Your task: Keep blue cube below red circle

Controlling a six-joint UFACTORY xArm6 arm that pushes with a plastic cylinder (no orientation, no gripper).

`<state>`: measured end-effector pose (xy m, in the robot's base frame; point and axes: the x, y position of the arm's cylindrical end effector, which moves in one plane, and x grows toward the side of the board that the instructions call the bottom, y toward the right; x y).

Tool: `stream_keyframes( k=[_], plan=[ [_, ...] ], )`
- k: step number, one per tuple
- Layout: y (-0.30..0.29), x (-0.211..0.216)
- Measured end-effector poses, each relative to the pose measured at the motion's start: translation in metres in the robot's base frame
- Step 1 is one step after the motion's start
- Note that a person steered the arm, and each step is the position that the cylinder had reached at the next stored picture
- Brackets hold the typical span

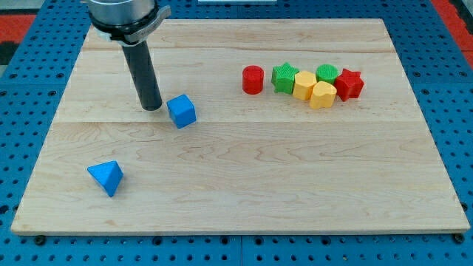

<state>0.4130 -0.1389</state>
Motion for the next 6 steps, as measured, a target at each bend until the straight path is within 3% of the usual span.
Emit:
stream_keyframes(
  k=[1,3,4,5,6],
  plan=[
    [0.01,0.011],
    [0.111,0.021],
    [0.119,0.045],
    [0.129,0.013],
    [0.194,-0.023]
  ],
)
